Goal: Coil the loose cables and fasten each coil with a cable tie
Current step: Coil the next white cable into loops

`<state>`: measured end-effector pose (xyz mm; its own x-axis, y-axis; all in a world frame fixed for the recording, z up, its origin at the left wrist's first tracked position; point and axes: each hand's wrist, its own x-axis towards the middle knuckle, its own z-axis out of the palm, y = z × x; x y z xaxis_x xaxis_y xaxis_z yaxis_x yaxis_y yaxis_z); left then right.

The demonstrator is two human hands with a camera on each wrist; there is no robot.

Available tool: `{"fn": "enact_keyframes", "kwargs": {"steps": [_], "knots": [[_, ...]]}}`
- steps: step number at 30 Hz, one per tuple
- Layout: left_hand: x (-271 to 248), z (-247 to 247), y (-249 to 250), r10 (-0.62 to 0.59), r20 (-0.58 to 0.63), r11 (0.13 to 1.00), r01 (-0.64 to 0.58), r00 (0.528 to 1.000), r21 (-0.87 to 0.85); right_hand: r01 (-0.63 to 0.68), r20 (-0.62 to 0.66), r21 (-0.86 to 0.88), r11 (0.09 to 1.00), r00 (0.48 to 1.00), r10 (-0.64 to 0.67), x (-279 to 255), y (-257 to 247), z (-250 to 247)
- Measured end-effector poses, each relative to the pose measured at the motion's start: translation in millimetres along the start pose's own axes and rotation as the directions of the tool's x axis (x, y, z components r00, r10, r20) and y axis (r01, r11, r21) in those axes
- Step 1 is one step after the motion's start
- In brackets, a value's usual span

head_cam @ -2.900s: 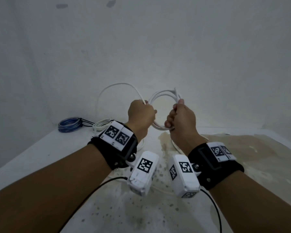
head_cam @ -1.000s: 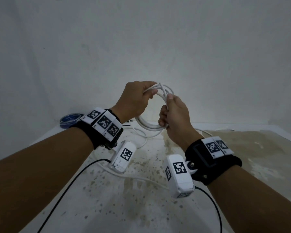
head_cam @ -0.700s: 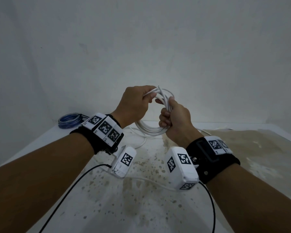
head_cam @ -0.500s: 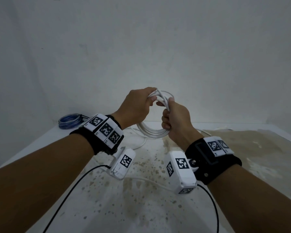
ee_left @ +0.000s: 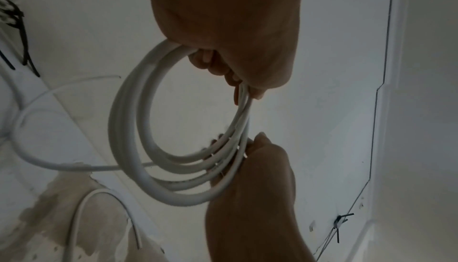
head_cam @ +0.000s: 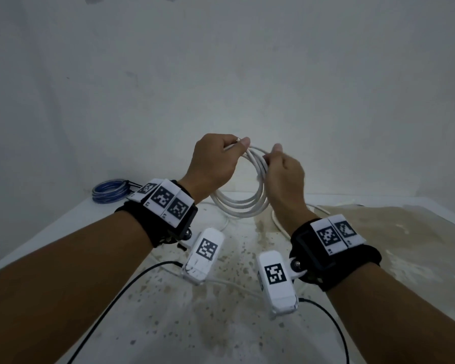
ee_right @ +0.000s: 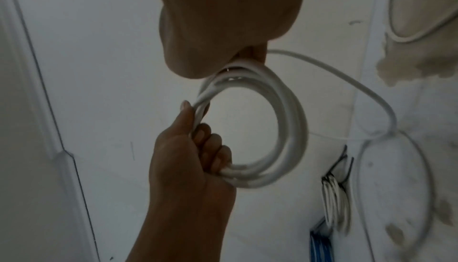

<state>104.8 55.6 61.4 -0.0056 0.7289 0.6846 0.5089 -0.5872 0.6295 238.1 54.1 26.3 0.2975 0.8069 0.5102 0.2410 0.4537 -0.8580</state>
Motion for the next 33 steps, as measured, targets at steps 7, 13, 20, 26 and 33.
{"fn": "enact_keyframes", "kwargs": {"steps": [7,13,20,26,33], "knots": [[4.4,-11.5,1.2,0.025,-0.029,0.999,-0.026,0.999,-0.027,0.274,0.385,-0.188,0.943,0.904,-0.185,36.1,-18.3,-25.4],[4.7,-2.7,1.1,-0.155,-0.054,0.977,0.145,0.986,-0.154,0.34,0.408,-0.2,0.919,0.881,-0.238,36.4,-10.3,-34.4],[8.0,-3.3,8.4,-0.151,-0.035,0.976,0.143,0.988,-0.166,-0.334,0.655,0.266,0.904,0.751,0.085,20.3,-24.2,-36.4],[8.8,-3.3,8.5,-0.118,-0.089,0.991,0.112,0.989,-0.068,-0.361,0.632,0.237,0.902,0.762,0.139,15.9,-31.7,-18.4],[-10.6,-7.1,16.6,-0.252,-0.083,0.899,0.265,0.964,0.349,-0.305,0.171,0.577,0.758,0.952,0.253,29.3,-31.4,-10.0]]}}
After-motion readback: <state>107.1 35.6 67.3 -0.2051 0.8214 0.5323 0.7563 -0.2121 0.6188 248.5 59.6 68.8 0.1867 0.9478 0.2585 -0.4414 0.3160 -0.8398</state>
